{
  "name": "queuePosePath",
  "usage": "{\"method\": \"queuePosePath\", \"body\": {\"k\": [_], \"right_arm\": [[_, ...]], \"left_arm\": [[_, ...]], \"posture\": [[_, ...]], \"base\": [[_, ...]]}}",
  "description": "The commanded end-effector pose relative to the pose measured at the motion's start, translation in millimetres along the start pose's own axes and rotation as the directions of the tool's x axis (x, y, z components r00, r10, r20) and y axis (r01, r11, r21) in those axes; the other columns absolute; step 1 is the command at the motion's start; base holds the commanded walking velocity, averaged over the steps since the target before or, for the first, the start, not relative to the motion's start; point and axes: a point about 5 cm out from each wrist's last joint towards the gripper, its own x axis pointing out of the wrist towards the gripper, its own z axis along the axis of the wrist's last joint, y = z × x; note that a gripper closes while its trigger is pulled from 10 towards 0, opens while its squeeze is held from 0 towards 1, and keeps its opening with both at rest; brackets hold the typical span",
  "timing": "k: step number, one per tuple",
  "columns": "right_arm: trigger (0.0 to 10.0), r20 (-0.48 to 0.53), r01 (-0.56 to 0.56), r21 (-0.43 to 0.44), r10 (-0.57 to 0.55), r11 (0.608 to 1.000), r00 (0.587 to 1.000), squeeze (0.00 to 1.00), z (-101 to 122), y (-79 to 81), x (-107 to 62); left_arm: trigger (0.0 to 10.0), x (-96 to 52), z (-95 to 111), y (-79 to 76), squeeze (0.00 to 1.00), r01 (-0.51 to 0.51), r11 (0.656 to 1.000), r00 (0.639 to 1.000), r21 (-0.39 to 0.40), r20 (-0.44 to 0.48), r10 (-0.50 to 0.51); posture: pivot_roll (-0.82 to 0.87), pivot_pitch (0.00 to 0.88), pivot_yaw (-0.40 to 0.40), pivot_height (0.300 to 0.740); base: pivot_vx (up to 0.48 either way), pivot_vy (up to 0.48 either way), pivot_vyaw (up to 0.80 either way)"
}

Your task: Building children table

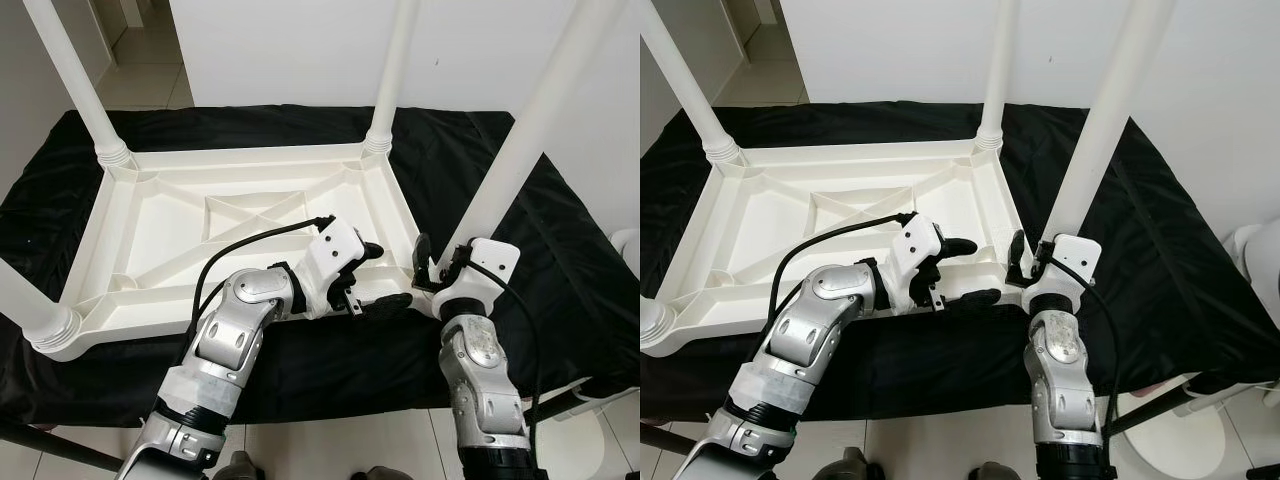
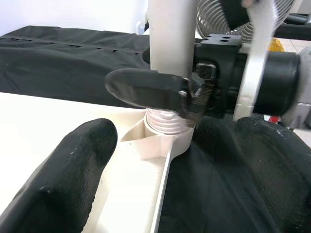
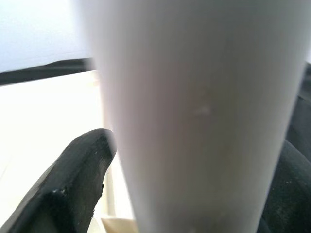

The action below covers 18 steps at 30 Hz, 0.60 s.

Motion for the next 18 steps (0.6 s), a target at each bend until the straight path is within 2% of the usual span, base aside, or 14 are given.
{"method": "queuePosePath", "body": {"k": [1, 2, 3, 4, 5, 7, 9, 11, 12, 13, 15, 18], "right_arm": [[10.0, -0.013, -0.025, 0.009, 0.025, 1.0, 1.0, 1.0, -1, -1.7, -2.2], [10.0, -0.021, -0.048, 0.005, 0.048, 0.999, 0.999, 1.0, -2, -4.0, -3.5], [10.0, -0.018, -0.106, -0.017, 0.105, 0.994, 0.994, 0.95, -1, -5.4, -4.8], [10.0, -0.018, -0.106, -0.017, 0.105, 0.994, 0.994, 0.95, -1, -5.4, -4.8], [10.0, -0.012, -0.159, -0.033, 0.159, 0.987, 0.987, 0.0, -1, -5.4, -5.7], [10.0, -0.012, -0.159, -0.033, 0.159, 0.987, 0.987, 0.0, -1, -5.4, -5.7], [10.0, -0.007, -0.298, -0.073, 0.298, 0.952, 0.955, 0.0, 2, -7.9, -6.3], [10.0, -0.007, -0.298, -0.073, 0.298, 0.952, 0.955, 0.0, 2, -7.9, -6.3], [10.0, -0.009, -0.344, -0.081, 0.344, 0.936, 0.939, 0.0, 4, -9.6, -5.5], [10.0, -0.009, -0.344, -0.081, 0.344, 0.936, 0.939, 0.0, 4, -9.6, -5.5], [10.0, -0.029, -0.438, -0.097, 0.437, 0.894, 0.899, 0.0, 4, -13.1, -1.2], [10.0, -0.037, -0.471, -0.095, 0.47, 0.877, 0.882, 0.0, 4, -14.4, 0.1]], "left_arm": [[10.0, 0.2, -3, 9.4, 0.0, -0.175, 0.984, 0.984, 0.001, -0.011, 0.175], [10.0, 0.2, -2, 9.4, 0.0, -0.175, 0.985, 0.985, 0.001, -0.01, 0.175], [10.0, -0.1, -3, 9.2, 0.0, -0.171, 0.985, 0.985, 0.002, -0.011, 0.171], [10.0, -0.1, -3, 9.2, 0.0, -0.171, 0.985, 0.985, 0.002, -0.011, 0.171], [10.0, -0.9, -4, 9.3, 0.0, -0.167, 0.986, 0.986, 0.005, -0.014, 0.167], [10.0, -0.9, -4, 9.3, 0.0, -0.167, 0.986, 0.986, 0.005, -0.014, 0.167], [10.0, 0.8, -3, 8.0, 0.0, -0.154, 0.988, 0.988, 0.01, -0.012, 0.154], [10.0, 0.8, -3, 8.0, 0.0, -0.154, 0.988, 0.988, 0.01, -0.012, 0.154], [10.0, 2.0, -1, 7.2, 0.0, -0.148, 0.989, 0.989, 0.013, -0.007, 0.148], [10.0, 2.0, -1, 7.2, 0.0, -0.148, 0.989, 0.989, 0.013, -0.007, 0.148], [10.0, 4.1, -1, 6.6, 0.0, -0.14, 0.99, 0.99, 0.007, -0.015, 0.14], [10.0, 4.6, -1, 6.3, 0.0, -0.139, 0.99, 0.99, 0.006, -0.015, 0.139]], "posture": [[-0.03, 0.0, -0.016, 0.74], [-0.03, 0.0, -0.016, 0.74], [-0.03, 0.0, -0.016, 0.74], [-0.03, 0.0, -0.016, 0.74], [-0.03, 0.0, -0.011, 0.74], [-0.03, 0.0, -0.011, 0.74], [-0.04, 0.0, -0.015, 0.74], [-0.04, 0.0, -0.015, 0.74], [-0.04, 0.0, -0.015, 0.74], [-0.04, 0.0, -0.015, 0.74], [-0.02, 0.0, -0.02, 0.74], [-0.02, 0.0, -0.02, 0.74]], "base": [[0.0, 0.0, 0.0], [0.0, 0.0, 0.0], [0.0, 0.0, 0.0], [0.0, 0.0, 0.0], [0.0, 0.0, 0.0], [0.0, 0.0, 0.0], [0.0, 0.0, 0.0], [0.0, 0.0, 0.0], [0.0, 0.0, 0.0], [0.0, 0.0, 0.0], [0.0, 0.0, 0.0], [0.0, 0.0, 0.0]]}}
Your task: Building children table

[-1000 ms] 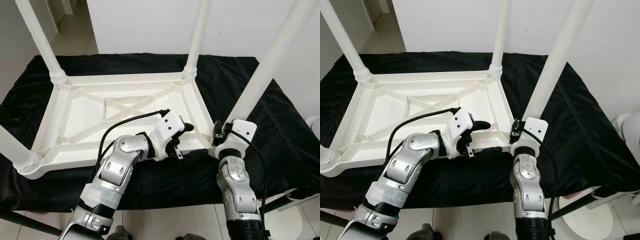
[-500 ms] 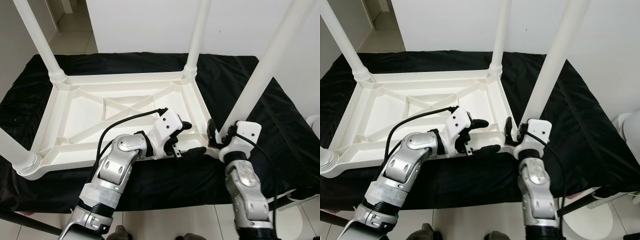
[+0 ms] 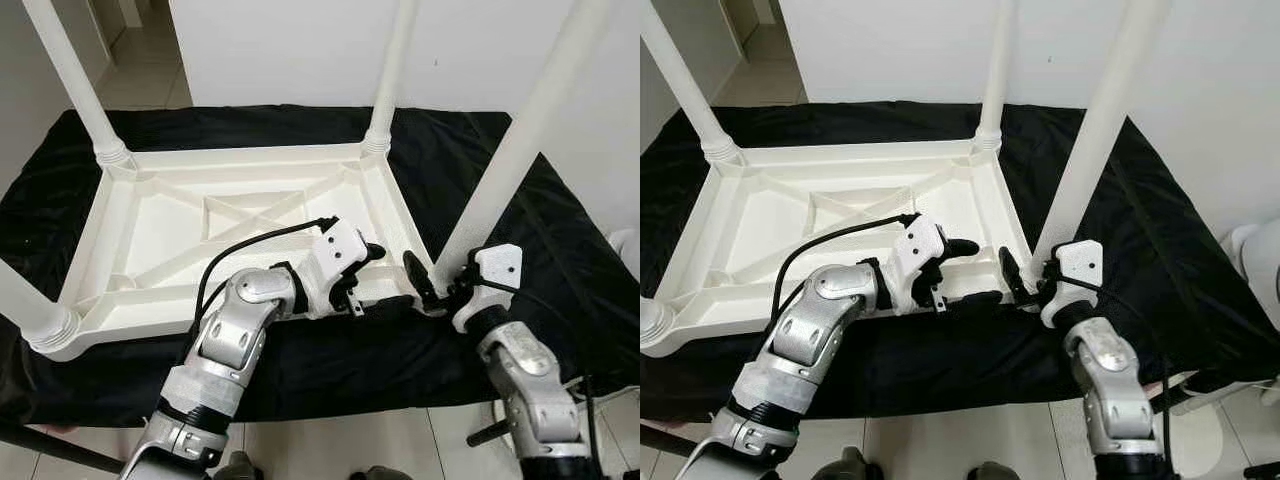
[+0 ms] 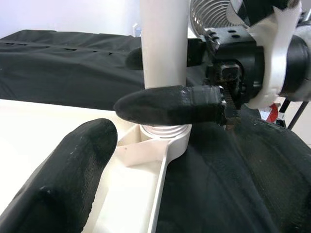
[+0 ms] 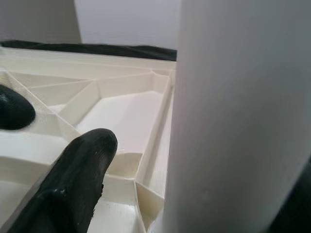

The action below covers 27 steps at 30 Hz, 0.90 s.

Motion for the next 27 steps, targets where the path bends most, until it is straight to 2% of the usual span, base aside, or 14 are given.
{"method": "queuePosePath", "body": {"k": [1, 2, 3, 4, 9, 16, 17, 22, 23, 25, 27], "right_arm": [[10.0, -0.011, -0.076, -0.001, 0.076, 0.997, 0.997, 0.0, -2, -0.2, 1.2], [4.9, -0.032, -0.117, -0.012, 0.117, 0.993, 0.993, 0.0, -5, -2.2, 1.2], [4.9, -0.032, -0.117, -0.012, 0.117, 0.993, 0.993, 0.0, -5, -2.2, 1.2], [0.0, -0.059, -0.137, -0.023, 0.135, 0.99, 0.989, 0.0, -9, -6.0, 0.9], [0.0, -0.113, -0.141, -0.03, 0.137, 0.989, 0.984, 0.0, -20, -16.7, -5.2], [0.0, -0.127, -0.13, 0.002, 0.129, 0.992, 0.983, 0.0, -28, -20.7, -11.8], [10.0, -0.117, -0.102, 0.005, 0.102, 0.995, 0.988, 0.0, -27, -21.5, -12.4], [10.0, -0.054, 0.028, 0.039, -0.026, 0.999, 0.998, 0.0, -20, -26.0, -9.7], [10.0, -0.074, 0.096, 0.022, -0.094, 0.995, 0.993, 0.0, -22, -26.5, -8.2], [10.0, -0.09, 0.139, 0.003, -0.138, 0.99, 0.986, 0.0, -23, -26.7, -7.4], [10.0, -0.108, 0.243, 0.017, -0.24, 0.97, 0.965, 0.0, -23, -17.6, -7.8]], "left_arm": [[10.0, 1.6, -2, 6.2, 0.0, -0.138, 0.99, 0.99, -0.011, -0.018, 0.137], [10.0, 1.2, -2, 5.2, 0.0, -0.136, 0.991, 0.991, -0.009, -0.017, 0.136], [10.0, 1.2, -2, 5.2, 0.0, -0.136, 0.991, 0.991, -0.009, -0.017, 0.136], [10.0, 0.9, -2, 4.0, 0.0, -0.133, 0.991, 0.991, -0.009, -0.018, 0.133], [10.0, -0.5, -4, 1.7, 0.0, -0.118, 0.993, 0.993, 0.005, -0.028, 0.118], [10.0, -0.2, -5, 2.4, 0.0, -0.121, 0.993, 0.992, 0.005, -0.028, 0.121], [10.0, 1.1, -4, 2.2, 0.0, -0.124, 0.992, 0.992, -0.002, -0.02, 0.124], [10.0, 5.4, -2, 3.1, 0.0, -0.141, 0.99, 0.99, -0.022, 0.007, 0.141], [10.0, 6.4, -1, 4.4, 0.0, -0.148, 0.989, 0.989, -0.022, 0.011, 0.148], [10.0, 6.9, -1, 5.2, 0.0, -0.152, 0.988, 0.988, -0.021, 0.012, 0.152], [10.0, 7.9, -1, 7.7, 0.0, -0.164, 0.986, 0.986, -0.021, 0.014, 0.164]], "posture": [[-0.02, 0.0, -0.02, 0.74], [-0.01, 0.0, -0.013, 0.74], [-0.01, 0.0, -0.013, 0.74], [-0.01, 0.0, -0.014, 0.74], [0.0, 0.0, -0.019, 0.74], [-0.01, 0.0, -0.019, 0.74], [-0.02, 0.0, -0.019, 0.74], [-0.02, 0.0, -0.021, 0.74], [-0.03, 0.0, -0.022, 0.74], [-0.03, 0.0, -0.022, 0.74], [-0.04, 0.0, -0.019, 0.74]], "base": [[0.0, 0.0, 0.0], [0.0, 0.0, 0.0], [0.0, 0.0, 0.0], [0.0, 0.0, 0.0], [0.0, 0.0, 0.0], [0.0, 0.0, 0.0], [0.0, 0.0, 0.0], [0.0, 0.0, 0.0], [0.0, 0.0, 0.0], [0.0, 0.0, 0.0], [0.0, 0.0, 0.0]]}}
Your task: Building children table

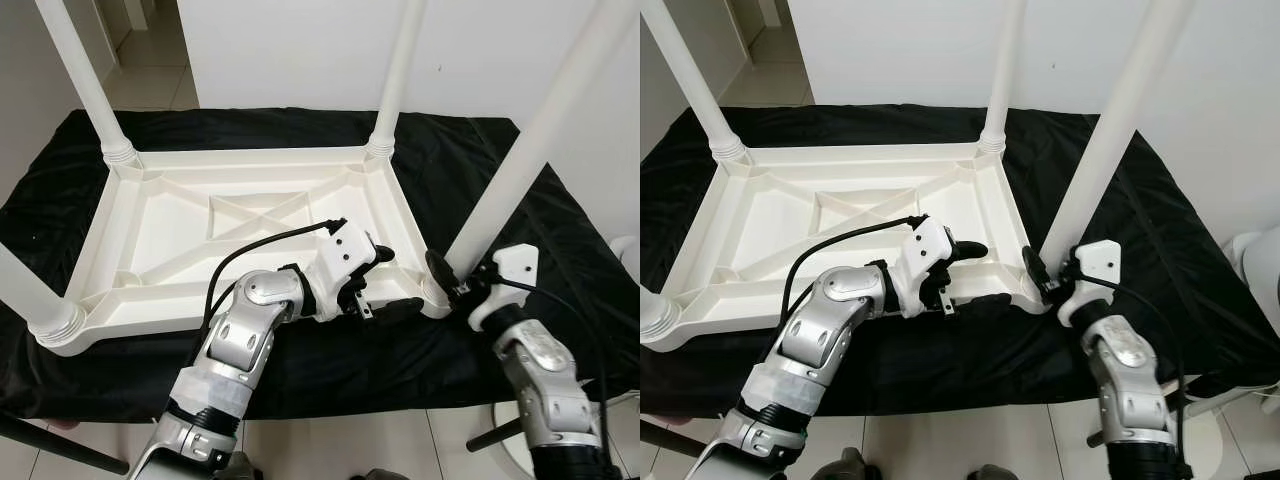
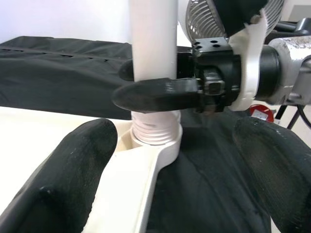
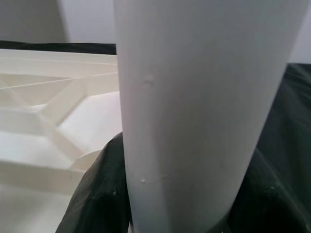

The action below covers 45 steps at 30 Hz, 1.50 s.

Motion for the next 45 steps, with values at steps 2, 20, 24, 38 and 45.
{"method": "queuePosePath", "body": {"k": [2, 20, 24, 38, 45], "right_arm": [[10.0, -0.077, 0.123, 0.007, -0.122, 0.992, 0.99, 0.0, -11, -0.6, -6.5], [10.0, -0.109, 0.449, 0.141, -0.437, 0.882, 0.893, 1.0, -6, 43.6, -6.0], [10.0, -0.083, 0.423, 0.131, -0.416, 0.896, 0.906, 1.0, -2, 39.1, -8.5], [10.0, -0.058, 0.137, 0.053, -0.134, 0.989, 0.989, 0.0, -2, 16.7, -20.1], [10.0, -0.062, -0.092, -0.041, 0.089, 0.995, 0.994, 0.0, -2, -1.0, -11.9]], "left_arm": [[10.0, -0.2, -1, 10.4, 0.0, -0.175, 0.984, 0.984, 0.003, 0.001, 0.175], [10.0, 0.6, -2, 15.9, 0.0, -0.205, 0.979, 0.979, -0.011, -0.002, 0.205], [10.0, 0.8, -2, 15.5, 0.0, -0.2, 0.98, 0.98, -0.004, -0.002, 0.2], [10.0, -2.3, -7, 4.8, 0.0, -0.14, 0.99, 0.99, 0.029, -0.008, 0.14], [10.0, -4.1, -17, -3.7, 0.0, -0.144, 0.989, 0.989, 0.027, -0.018, 0.145]], "posture": [[-0.04, 0.0, -0.019, 0.74], [-0.06, 0.0, -0.02, 0.74], [-0.06, 0.0, -0.024, 0.74], [-0.05, 0.0, -0.03, 0.74], [-0.04, 0.0, -0.03, 0.74]], "base": [[0.0, 0.0, 0.0], [0.0, 0.0, 0.0], [0.0, 0.0, 0.0], [0.0, 0.0, 0.0], [0.0, 0.0, 0.0]]}}
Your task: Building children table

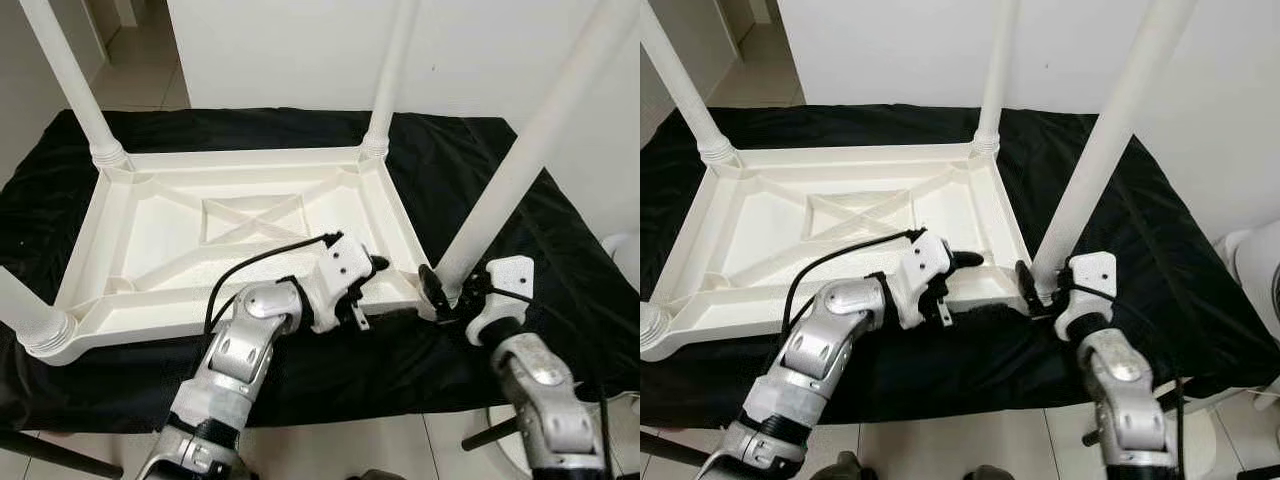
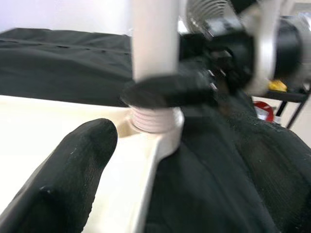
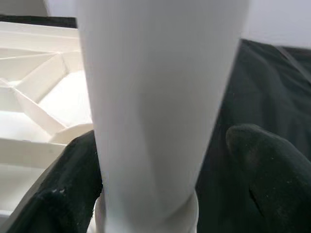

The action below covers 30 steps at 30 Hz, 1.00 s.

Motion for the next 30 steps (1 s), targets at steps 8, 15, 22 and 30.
{"method": "queuePosePath", "body": {"k": [8, 15, 22, 30], "right_arm": [[4.2, -0.01, -0.19, -0.031, 0.189, 0.981, 0.982, 0.0, 1, -5.3, 15.9], [0.0, -0.054, -0.276, -0.029, 0.274, 0.961, 0.96, 0.0, -5, -9.7, 22.1], [0.0, -0.065, -0.286, -0.002, 0.286, 0.958, 0.956, 0.0, -12, -7.6, 18.2], [10.0, -0.08, -0.207, 0.019, 0.208, 0.978, 0.975, 0.0, -14, -7.3, 17.8]], "left_arm": [[10.0, 2.6, 1, 8.4, 0.0, -0.151, 0.988, 0.989, 0.029, -0.005, 0.151], [10.0, 3.2, 5, 10.3, 0.0, -0.158, 0.987, 0.988, 0.044, 0.009, 0.157], [10.0, 3.1, 7, 10.3, 0.0, -0.159, 0.986, 0.987, 0.048, 0.013, 0.158], [10.0, 3.2, 7, 10.8, 0.0, -0.161, 0.986, 0.987, 0.048, 0.014, 0.161]], "posture": [[-0.03, 0.0, -0.033, 0.74], [-0.02, 0.0, -0.037, 0.74], [-0.02, 0.0, -0.038, 0.74], [-0.02, 0.0, -0.037, 0.74]], "base": [[0.0, 0.0, 0.0], [0.0, 0.0, 0.0], [0.0, 0.0, 0.0], [0.0, 0.0, 0.0]]}}
